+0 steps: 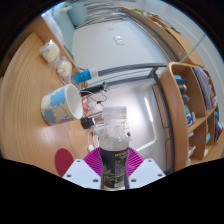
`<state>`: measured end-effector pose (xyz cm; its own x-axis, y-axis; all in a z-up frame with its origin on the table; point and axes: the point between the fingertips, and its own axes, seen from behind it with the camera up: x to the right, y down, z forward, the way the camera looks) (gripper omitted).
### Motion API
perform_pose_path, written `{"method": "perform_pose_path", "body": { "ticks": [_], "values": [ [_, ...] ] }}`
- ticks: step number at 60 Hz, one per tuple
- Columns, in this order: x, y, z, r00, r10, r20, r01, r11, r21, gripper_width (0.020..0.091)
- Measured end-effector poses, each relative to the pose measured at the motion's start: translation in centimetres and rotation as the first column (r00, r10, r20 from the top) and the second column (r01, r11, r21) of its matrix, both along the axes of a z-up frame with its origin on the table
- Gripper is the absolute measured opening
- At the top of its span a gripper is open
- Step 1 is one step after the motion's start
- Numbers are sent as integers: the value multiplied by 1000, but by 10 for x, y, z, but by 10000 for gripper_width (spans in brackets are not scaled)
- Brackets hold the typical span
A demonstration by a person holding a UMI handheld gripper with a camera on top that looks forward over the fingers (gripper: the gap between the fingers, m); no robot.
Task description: Pour water
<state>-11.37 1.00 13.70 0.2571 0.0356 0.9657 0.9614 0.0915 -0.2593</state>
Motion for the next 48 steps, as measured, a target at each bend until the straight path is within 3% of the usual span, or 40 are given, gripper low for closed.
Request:
{"method": "perform_pose_path", "body": {
  "ticks": [16, 28, 37, 48],
  "values": [
    [-32, 29, 13, 886, 43, 463, -90, 993, 80, 269],
    [-57, 38, 18, 690, 7, 724, -151, 979, 135, 273],
    [-62, 44, 12, 631, -1, 775, -162, 978, 134, 272],
    [-56, 40, 15, 745, 26, 667, -144, 982, 123, 272]
  ]
}}
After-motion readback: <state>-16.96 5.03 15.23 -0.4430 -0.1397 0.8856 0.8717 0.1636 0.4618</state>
